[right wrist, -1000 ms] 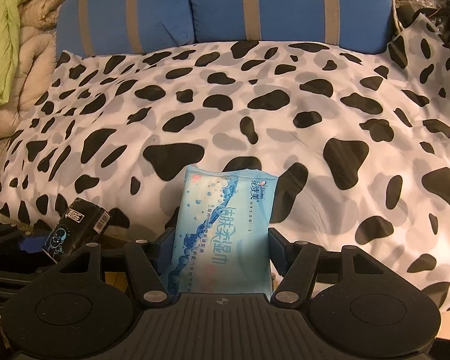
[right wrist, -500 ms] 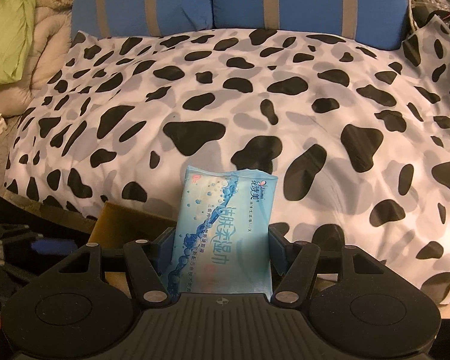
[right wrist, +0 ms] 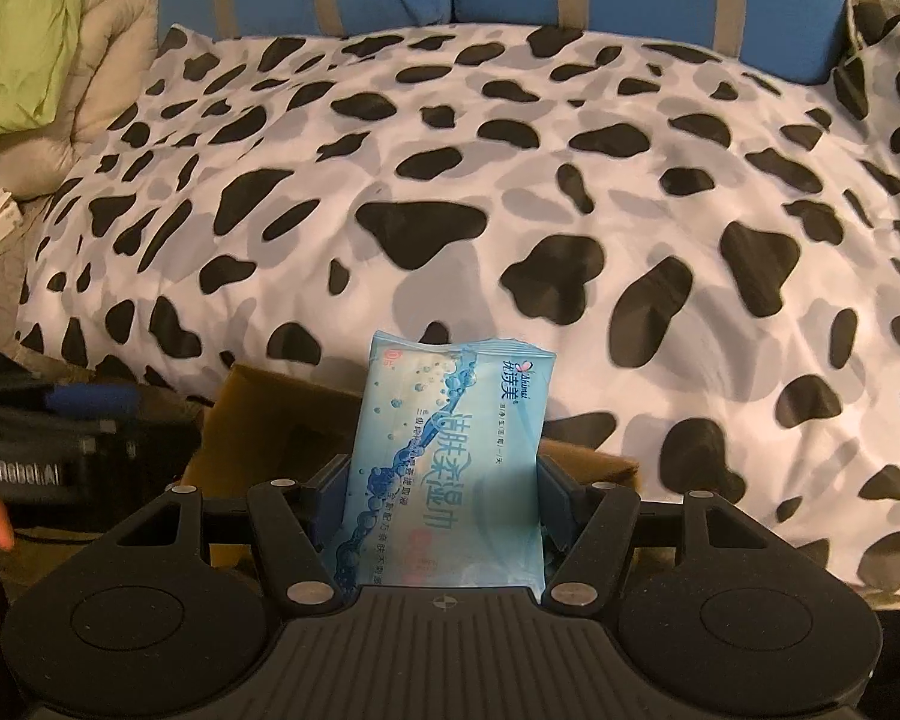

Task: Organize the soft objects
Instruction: 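Carry the wipes packet and tissue pack into the box and open both tools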

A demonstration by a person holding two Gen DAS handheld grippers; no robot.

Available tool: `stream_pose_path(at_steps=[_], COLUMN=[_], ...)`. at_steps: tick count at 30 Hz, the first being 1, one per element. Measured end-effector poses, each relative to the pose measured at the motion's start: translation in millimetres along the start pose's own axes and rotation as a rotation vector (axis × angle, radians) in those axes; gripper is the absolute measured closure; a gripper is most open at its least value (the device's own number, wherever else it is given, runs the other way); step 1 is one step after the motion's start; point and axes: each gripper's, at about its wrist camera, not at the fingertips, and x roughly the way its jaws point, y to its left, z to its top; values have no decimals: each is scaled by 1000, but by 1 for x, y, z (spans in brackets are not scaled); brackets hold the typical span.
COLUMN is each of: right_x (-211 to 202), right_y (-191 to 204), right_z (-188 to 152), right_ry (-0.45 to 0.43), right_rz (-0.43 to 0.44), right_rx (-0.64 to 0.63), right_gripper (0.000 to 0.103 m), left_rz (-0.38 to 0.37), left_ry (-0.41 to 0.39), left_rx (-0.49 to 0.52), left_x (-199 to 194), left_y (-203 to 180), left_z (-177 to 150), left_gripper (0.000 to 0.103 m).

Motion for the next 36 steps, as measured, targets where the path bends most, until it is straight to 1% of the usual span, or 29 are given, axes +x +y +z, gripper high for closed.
stream_pose_path(at_steps=[4, 7, 9, 12, 13, 14, 19, 21, 24, 25, 26, 28, 32, 33, 34, 36], right_x=[7, 13, 18, 20, 20, 19, 19, 18, 16, 16, 16, 16, 18, 18, 18, 18], right_y=[10, 18, 24, 29, 30, 31, 34, 34, 32, 30, 29, 23, 7, 4, 1, -5], right_z=[-3, -5, -4, 0, 2, 2, 2, 0, -2, -3, -3, -4, -9, -10, -11, -14], right_ry=[40, 77, 103, 113, 110, 105, 113, 116, 113, 113, 113, 119, 141, 146, 150, 158], right_rz=[40, 65, 105, 235, 267, 279, 224, 203, 165, 153, 140, 106, 36, 14, -6, -37], right_rx=[4, -1, -4, 27, 31, 30, 8, -5, -29, -28, -25, -10, 42, 46, 50, 57], right_gripper=[36, 36, 36, 30, 25, 19, 16, 14, 7, 3, 2, 1, 0, 0, 0, 0], left_rz=[6, 4, 2, 0, 0, 2, 17, 20, 22, 25, 28, 40, 47, 53, 58, 64], left_ry=[-28, -40, -43, -45, -44, -43, -35, -31, -30, -30, -30, -28, 9, 22, 34, 59], left_rx=[-49, -64, -70, -71, -69, -66, -60, -56, -44, -38, -34, -25, 6, 18, 26, 38], left_x=[-5, -8, -9, -9, -9, -8, -6, -5, -4, -4, -3, -1, 6, 9, 11, 16], left_y=[9, 13, 14, 15, 15, 15, 15, 13, 11, 9, 8, 5, -3, -6, -8, -12], left_z=[5, 6, 7, 7, 7, 7, 6, 5, 4, 4, 3, 2, 1, 0, 0, -1], left_gripper=[30, 30, 30, 30, 30, 30, 30, 30, 30, 30, 30, 30, 29, 29, 25, 21])
